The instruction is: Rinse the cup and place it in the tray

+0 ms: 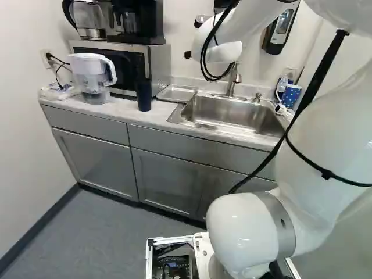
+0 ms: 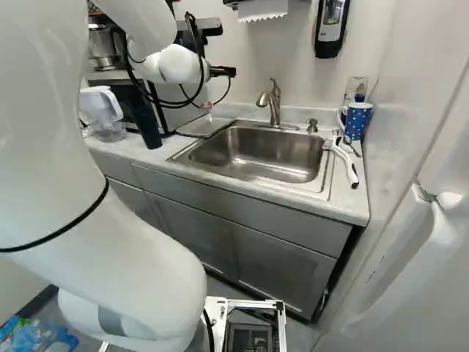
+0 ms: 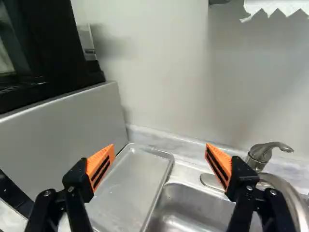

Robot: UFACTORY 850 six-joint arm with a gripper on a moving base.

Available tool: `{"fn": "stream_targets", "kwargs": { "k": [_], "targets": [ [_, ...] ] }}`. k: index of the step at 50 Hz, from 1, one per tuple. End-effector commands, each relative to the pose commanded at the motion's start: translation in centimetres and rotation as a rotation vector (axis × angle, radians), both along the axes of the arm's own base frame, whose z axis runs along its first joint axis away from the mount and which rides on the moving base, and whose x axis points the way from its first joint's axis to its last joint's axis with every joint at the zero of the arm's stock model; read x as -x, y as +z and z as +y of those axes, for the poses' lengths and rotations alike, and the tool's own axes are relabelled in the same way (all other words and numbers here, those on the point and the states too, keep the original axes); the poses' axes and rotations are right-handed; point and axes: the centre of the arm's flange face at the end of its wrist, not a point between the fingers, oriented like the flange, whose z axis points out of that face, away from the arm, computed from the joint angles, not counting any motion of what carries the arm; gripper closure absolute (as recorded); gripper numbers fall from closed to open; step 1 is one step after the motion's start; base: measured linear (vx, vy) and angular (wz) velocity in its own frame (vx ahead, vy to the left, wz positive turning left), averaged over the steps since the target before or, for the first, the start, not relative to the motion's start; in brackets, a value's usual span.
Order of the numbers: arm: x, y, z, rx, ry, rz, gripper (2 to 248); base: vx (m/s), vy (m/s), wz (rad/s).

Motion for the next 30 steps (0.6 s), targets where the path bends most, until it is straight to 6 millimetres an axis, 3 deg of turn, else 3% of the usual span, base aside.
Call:
{"fn": "stream_targets", "kwargs": {
  "k": [30],
  "targets": [
    [0.0, 0.0, -0.16, -0.016, -0.012, 0.0, 3, 0.0, 0.0, 0.0]
  ]
}}
